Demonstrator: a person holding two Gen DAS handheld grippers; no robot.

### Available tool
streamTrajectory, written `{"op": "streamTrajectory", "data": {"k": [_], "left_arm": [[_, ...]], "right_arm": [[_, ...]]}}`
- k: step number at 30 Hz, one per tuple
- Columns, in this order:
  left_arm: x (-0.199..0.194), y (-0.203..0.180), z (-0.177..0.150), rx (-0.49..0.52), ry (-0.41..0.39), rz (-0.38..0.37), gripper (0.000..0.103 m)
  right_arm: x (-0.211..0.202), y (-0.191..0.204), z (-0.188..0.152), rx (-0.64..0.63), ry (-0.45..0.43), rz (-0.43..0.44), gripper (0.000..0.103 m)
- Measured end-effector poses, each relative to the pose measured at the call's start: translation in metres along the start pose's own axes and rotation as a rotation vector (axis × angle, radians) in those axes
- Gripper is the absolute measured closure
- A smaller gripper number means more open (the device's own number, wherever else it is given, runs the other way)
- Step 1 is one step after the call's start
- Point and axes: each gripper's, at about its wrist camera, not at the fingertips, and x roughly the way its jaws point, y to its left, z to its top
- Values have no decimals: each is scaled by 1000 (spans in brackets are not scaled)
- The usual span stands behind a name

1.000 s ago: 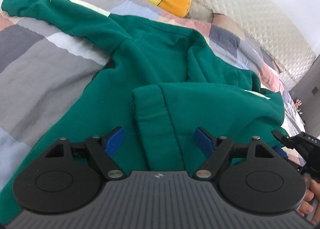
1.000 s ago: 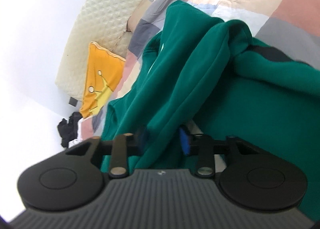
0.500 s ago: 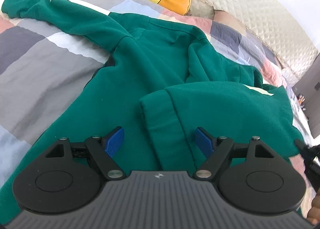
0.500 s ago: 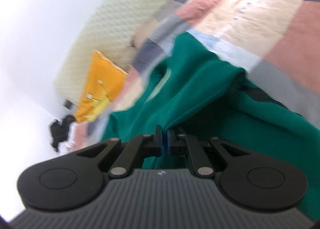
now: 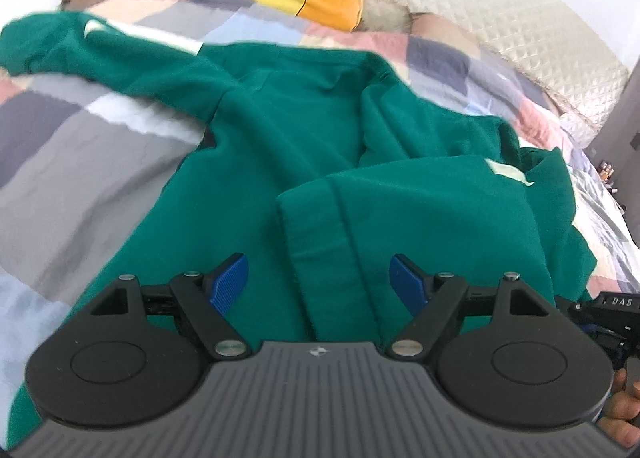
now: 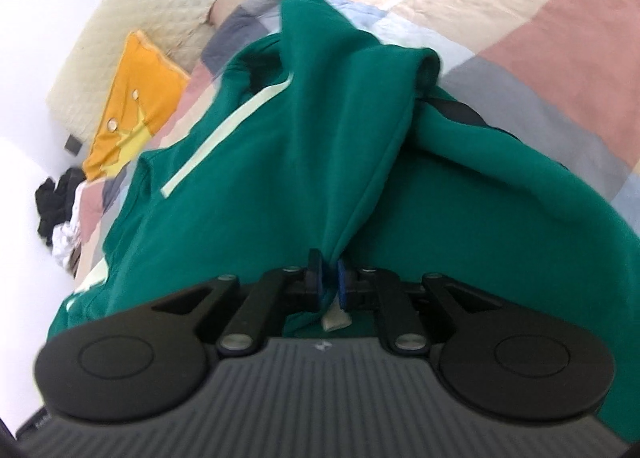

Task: Fold large clothes
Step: 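Open the right gripper and withdraw it from the sleeve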

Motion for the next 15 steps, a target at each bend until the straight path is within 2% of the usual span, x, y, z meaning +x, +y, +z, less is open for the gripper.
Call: {"op": "streamTrajectory", "data": {"k": [2,4,8,15], "left_arm": [[-10,-6,-1,24,-23,2,21],[-23,-12,-4,49,-49,-3,21],[-46,-23,-13,119,-88,-10,21],[-91,-36,-18,146,-159,-85,21]], "right_arm": [[-10,7,-3,-45,-11,-9,55],[-20,16,-8,-117,-21,-3,49],[-49,32,-17,-238,-81,-10,49],[-100,52,-45,-401,-190,27,49]]}}
